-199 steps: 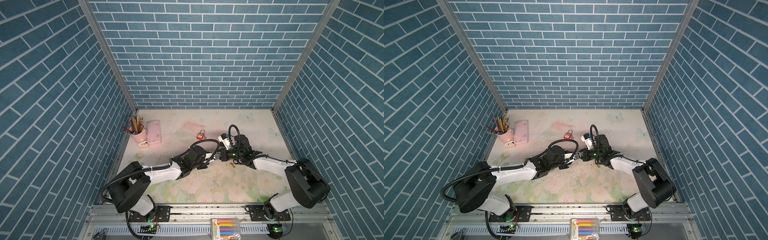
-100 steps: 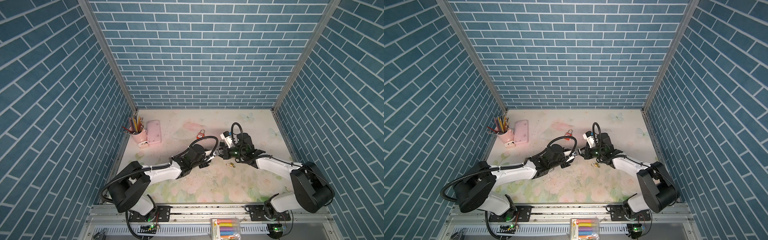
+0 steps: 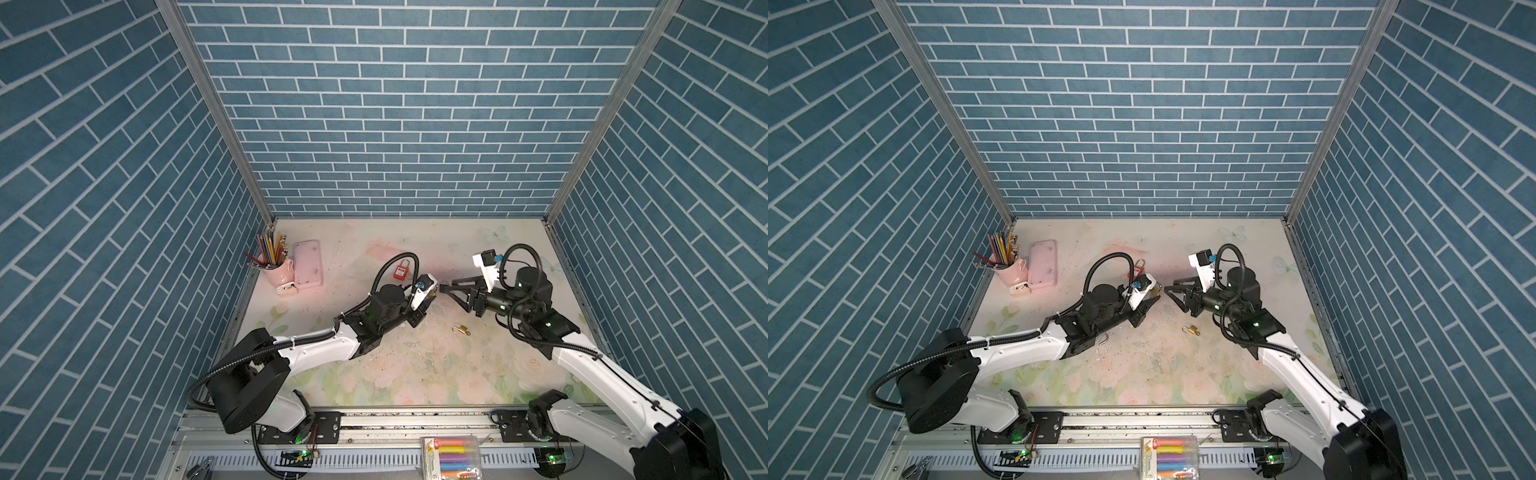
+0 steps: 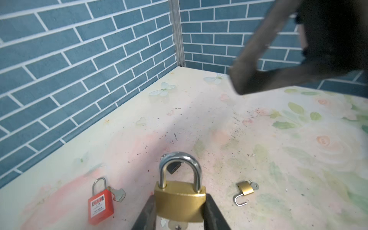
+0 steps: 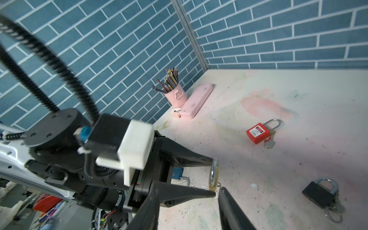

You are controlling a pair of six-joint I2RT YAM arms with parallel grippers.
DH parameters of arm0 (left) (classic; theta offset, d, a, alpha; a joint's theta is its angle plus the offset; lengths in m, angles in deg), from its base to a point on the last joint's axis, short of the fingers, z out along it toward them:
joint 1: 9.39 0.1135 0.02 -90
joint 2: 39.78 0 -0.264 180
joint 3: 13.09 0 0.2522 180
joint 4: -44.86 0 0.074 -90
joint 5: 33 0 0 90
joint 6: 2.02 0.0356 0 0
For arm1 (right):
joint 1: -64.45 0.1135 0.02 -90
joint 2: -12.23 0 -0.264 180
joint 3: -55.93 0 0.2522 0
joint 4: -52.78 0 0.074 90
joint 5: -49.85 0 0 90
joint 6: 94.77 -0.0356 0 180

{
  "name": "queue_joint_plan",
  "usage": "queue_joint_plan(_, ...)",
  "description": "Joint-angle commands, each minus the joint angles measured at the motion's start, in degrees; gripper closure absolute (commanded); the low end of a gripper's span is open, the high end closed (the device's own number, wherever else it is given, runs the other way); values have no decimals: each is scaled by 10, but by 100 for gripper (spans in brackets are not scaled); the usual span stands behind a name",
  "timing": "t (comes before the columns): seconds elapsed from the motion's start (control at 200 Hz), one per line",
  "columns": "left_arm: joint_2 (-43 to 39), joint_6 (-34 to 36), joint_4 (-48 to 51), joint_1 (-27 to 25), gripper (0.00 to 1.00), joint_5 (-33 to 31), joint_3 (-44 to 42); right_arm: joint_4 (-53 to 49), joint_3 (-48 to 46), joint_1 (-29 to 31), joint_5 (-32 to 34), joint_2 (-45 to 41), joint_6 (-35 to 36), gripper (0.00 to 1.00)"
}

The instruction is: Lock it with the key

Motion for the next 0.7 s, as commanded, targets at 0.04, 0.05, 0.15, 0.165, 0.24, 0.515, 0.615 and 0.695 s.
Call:
queue_joint_plan(0.04,-29,-180,13,3,100,-35,21,112,-80,0,38,-39,-7,52)
queue_joint_plan(0.05,-30,-190,16,4,100,-38,23,119,-87,0,40,-40,-8,52)
queue_joint_plan(0.15,-37,-306,55,11,100,-76,42,167,-124,0,57,-46,-15,53)
queue_joint_plan(0.165,-38,-327,63,13,100,-83,45,172,-128,0,58,-46,-16,53)
queue_joint_plan(0.24,-39,-441,120,21,100,-108,64,192,-142,3,60,-35,-22,54)
queue_joint_plan(0.515,-29,-706,66,62,100,-34,3,214,-115,50,53,64,-30,57)
queue_joint_plan(0.615,-27,-742,73,68,100,-24,-1,220,-93,67,55,106,-30,58)
queue_joint_plan(0.695,-26,-764,76,74,100,-18,-5,234,-79,80,55,140,-31,60)
